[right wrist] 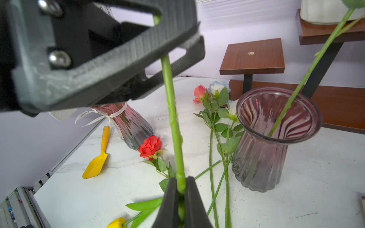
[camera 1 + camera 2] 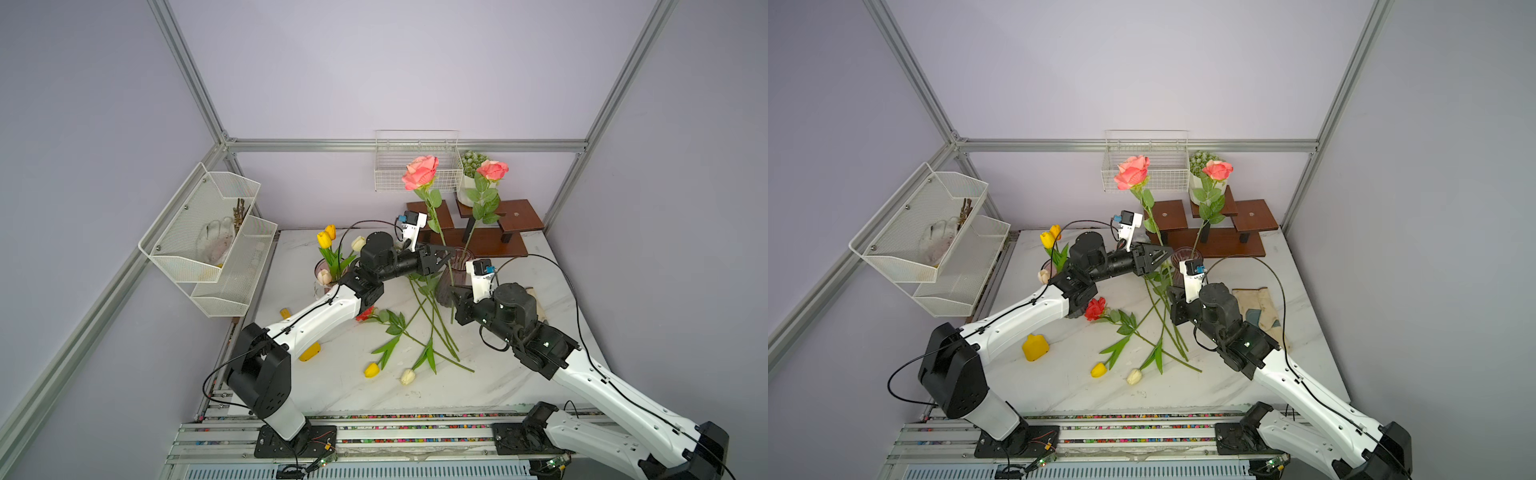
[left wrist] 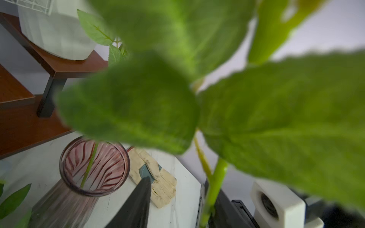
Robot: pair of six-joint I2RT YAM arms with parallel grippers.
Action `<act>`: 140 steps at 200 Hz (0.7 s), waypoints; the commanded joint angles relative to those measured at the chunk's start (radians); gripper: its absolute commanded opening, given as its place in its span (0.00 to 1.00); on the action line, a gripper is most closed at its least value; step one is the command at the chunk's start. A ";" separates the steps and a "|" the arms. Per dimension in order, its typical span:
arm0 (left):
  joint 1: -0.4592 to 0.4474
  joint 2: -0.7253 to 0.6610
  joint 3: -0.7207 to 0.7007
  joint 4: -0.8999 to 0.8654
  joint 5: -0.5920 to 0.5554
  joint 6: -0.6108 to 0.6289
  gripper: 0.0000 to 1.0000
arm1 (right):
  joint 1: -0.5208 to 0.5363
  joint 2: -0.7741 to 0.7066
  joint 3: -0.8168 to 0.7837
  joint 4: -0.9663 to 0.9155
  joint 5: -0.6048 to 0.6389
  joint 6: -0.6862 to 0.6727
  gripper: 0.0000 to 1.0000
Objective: Arrange the flowers in different vases according to their variety
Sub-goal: Pick up the flower at the center of the board, then insert the flower into the vase.
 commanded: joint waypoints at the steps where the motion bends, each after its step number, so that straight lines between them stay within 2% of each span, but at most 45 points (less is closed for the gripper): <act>1: 0.006 0.021 0.085 0.056 0.049 0.001 0.07 | -0.018 -0.033 -0.023 0.026 -0.040 0.001 0.00; 9: 0.007 0.032 0.101 0.045 0.038 0.013 0.00 | -0.023 -0.041 -0.029 0.018 -0.031 0.002 0.01; 27: 0.007 0.063 0.173 -0.019 -0.020 0.080 0.00 | -0.026 -0.063 -0.049 -0.022 0.049 0.023 0.34; 35: 0.007 0.081 0.215 -0.053 -0.058 0.116 0.00 | -0.027 -0.078 -0.057 -0.054 0.097 0.040 0.45; 52: 0.007 0.135 0.327 -0.118 -0.135 0.197 0.00 | -0.031 -0.113 -0.079 -0.127 0.232 0.095 0.59; 65: 0.007 0.186 0.423 -0.164 -0.194 0.249 0.00 | -0.034 -0.137 -0.090 -0.192 0.334 0.133 0.64; 69: 0.008 0.203 0.460 -0.179 -0.209 0.265 0.00 | -0.034 -0.145 -0.092 -0.209 0.362 0.142 0.72; 89: 0.007 0.301 0.648 -0.247 -0.246 0.309 0.00 | -0.036 -0.186 -0.107 -0.262 0.421 0.170 0.80; 110: 0.006 0.395 0.822 -0.284 -0.262 0.341 0.00 | -0.037 -0.216 -0.124 -0.281 0.431 0.185 0.85; 140: 0.005 0.484 0.942 -0.299 -0.301 0.415 0.00 | -0.039 -0.241 -0.147 -0.283 0.416 0.193 0.90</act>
